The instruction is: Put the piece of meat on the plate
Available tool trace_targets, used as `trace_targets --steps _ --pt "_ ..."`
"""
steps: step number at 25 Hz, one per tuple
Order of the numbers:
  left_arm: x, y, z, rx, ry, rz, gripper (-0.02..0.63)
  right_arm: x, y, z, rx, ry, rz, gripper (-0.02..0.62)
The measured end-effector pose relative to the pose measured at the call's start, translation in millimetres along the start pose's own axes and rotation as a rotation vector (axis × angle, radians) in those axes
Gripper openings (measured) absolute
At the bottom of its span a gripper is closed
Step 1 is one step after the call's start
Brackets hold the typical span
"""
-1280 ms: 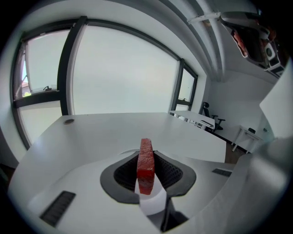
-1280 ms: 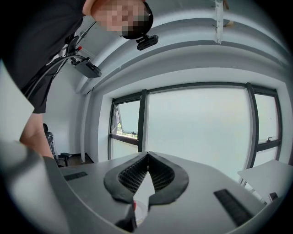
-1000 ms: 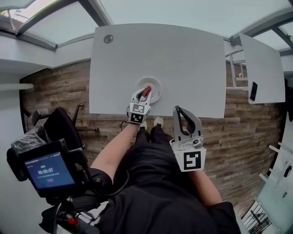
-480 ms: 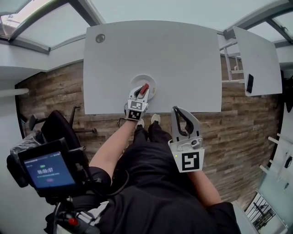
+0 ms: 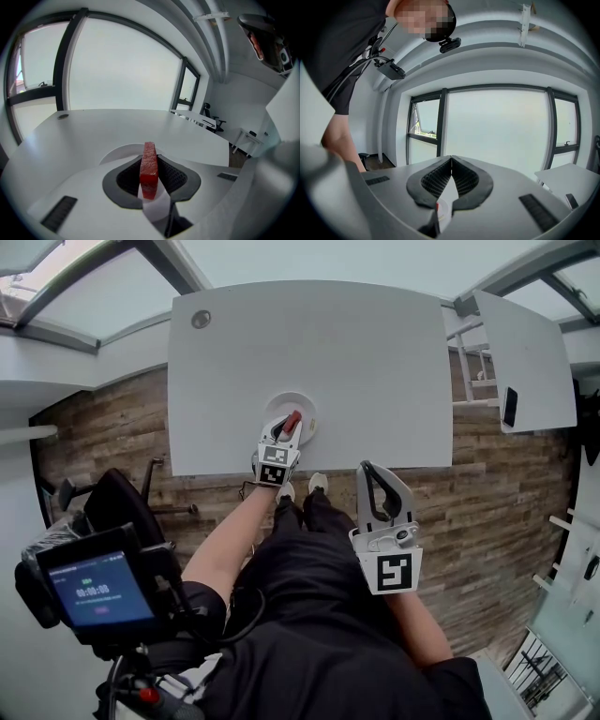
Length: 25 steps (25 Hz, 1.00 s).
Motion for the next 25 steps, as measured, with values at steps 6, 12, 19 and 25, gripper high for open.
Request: trace_targets --steps 6,12,19,25 --pt "0 2 -2 0.007 -0.018 -0.017 0.095 2 1 -1 0.012 0.001 0.008 0.006" --pt "1 1 -7 0.013 -0.036 -0.028 0.095 3 -1 0 -0.003 0.009 0.026 0.006" --pt "0 3 -3 -0.024 -0.018 -0.029 0.095 2 6 1 -0.005 -0.001 0.006 0.006" --pt "2 3 -4 -0.031 -0.019 -0.031 0.095 4 10 0 -0.006 0.003 -0.028 0.006"
Point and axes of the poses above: the fingertips, and each gripper's own axes: x backward along the fingers, y to its left, z out of its underside, the point moved 10 cm from there along x, backward along the fingers
